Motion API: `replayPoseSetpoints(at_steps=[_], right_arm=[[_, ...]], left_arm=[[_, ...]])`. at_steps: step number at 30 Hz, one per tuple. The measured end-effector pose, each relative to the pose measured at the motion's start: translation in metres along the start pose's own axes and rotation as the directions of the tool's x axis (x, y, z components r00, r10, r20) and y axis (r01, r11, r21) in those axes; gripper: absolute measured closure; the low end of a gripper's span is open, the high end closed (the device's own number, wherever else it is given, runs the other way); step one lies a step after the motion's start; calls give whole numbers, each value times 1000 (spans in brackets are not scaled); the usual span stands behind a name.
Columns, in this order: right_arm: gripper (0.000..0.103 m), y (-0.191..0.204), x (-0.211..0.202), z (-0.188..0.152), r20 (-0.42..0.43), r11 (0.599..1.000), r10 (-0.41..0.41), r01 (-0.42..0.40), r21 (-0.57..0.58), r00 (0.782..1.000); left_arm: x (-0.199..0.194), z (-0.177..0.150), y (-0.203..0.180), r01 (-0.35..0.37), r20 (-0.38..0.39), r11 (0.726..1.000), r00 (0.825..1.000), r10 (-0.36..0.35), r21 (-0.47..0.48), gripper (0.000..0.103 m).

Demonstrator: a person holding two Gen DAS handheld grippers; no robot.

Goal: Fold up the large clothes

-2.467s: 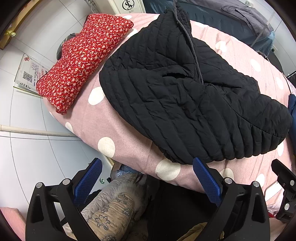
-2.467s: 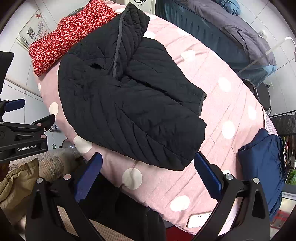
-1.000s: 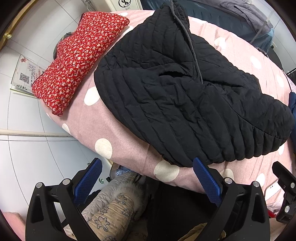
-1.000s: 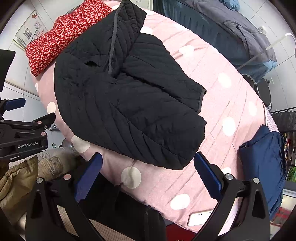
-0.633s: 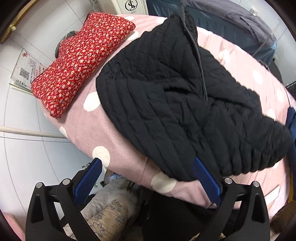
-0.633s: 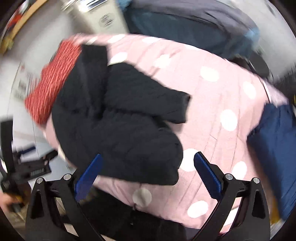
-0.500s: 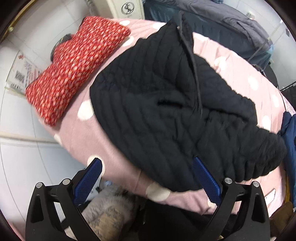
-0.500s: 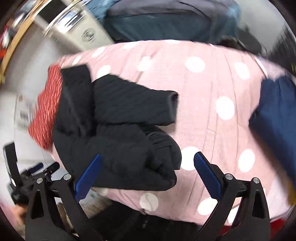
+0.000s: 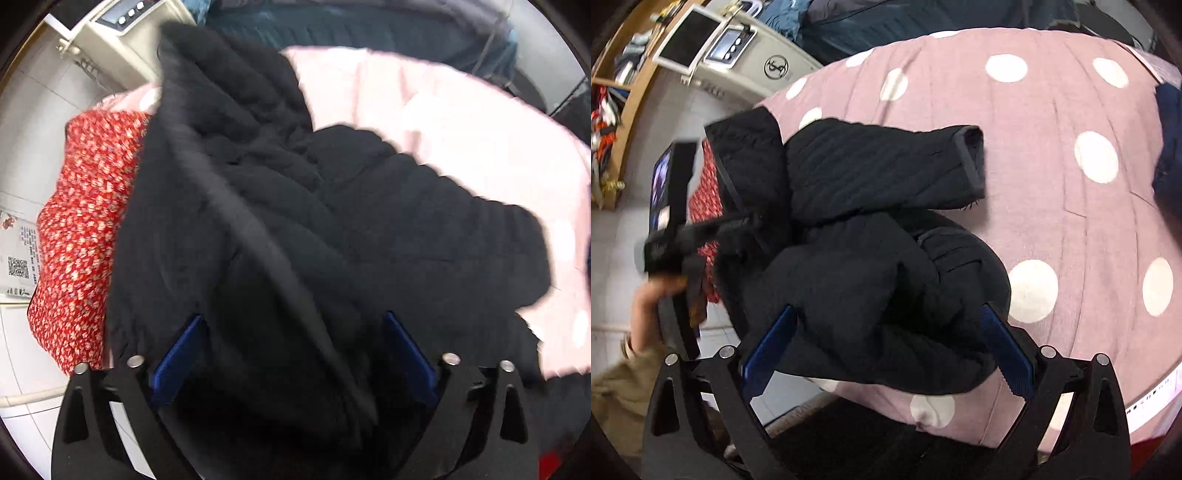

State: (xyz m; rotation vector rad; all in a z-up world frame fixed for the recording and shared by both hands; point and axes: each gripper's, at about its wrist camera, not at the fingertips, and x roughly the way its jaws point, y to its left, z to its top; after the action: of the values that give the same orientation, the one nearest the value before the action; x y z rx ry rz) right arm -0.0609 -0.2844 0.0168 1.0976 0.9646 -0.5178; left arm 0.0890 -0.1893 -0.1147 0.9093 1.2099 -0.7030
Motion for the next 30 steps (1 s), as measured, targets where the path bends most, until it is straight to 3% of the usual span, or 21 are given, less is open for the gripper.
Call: replayPoseSetpoints(at_steps=[2,4,8,10,11,13,15,16,17,20,23,24,26,27,28,29,30], right_arm=[[36,2,8,-1,-4,1000,3,-3,-20,1000],[44,3,8,-2,-4,999,24,-24,-28,1000],[73,0,-3,-1,17,998,65,-65,-25,998],[81,0,-16,4,43,991,131,-130,-22,990],[87,2,-23,9,56,988,154,-152,-32,986],[90,16,-48,31,113,975,212,-201,-97,971],[91,42,-83,57,198,960,236,-197,-199,952],[92,58,-106,73,243,946,268,-208,-247,932],[93,77,-136,87,296,927,324,-239,-290,898],[94,115,-207,101,406,865,460,-296,-405,789],[95,154,-283,83,466,758,603,-284,-587,647],[95,162,-303,73,468,719,645,-270,-641,605],[95,171,-333,55,450,640,717,-246,-728,533],[95,172,-345,46,440,607,741,-226,-762,508],[94,172,-355,38,439,586,751,-191,-788,492],[93,167,-357,34,454,592,742,-166,-789,493],[93,158,-354,34,477,626,708,-148,-766,521]], left_arm=[[13,5,5,5,-22,1000,1000,-5,-22,18],[17,4,11,33,-5,999,999,-33,-39,30],[3,0,31,96,35,994,995,-94,-43,57],[-8,4,47,141,46,987,989,-138,-71,73],[-18,9,59,165,63,982,985,-160,-94,77],[-41,16,76,191,115,973,977,-177,-126,84],[-78,27,96,203,212,968,963,-169,-150,87],[-106,30,108,209,278,963,948,-157,-168,88],[-129,26,116,224,332,957,931,-155,-184,88],[-220,11,151,305,533,927,833,-149,-217,88],[-314,-24,165,290,706,934,706,-62,-208,88],[-342,-43,167,284,751,937,659,-37,-202,88],[-384,-83,162,248,811,951,586,7,-188,88],[-393,-96,156,229,819,956,573,20,-184,86],[-396,-108,149,226,819,957,573,21,-182,82],[-391,-120,139,253,805,951,593,-6,-180,80],[-382,-127,130,282,782,943,622,-41,-175,76]])
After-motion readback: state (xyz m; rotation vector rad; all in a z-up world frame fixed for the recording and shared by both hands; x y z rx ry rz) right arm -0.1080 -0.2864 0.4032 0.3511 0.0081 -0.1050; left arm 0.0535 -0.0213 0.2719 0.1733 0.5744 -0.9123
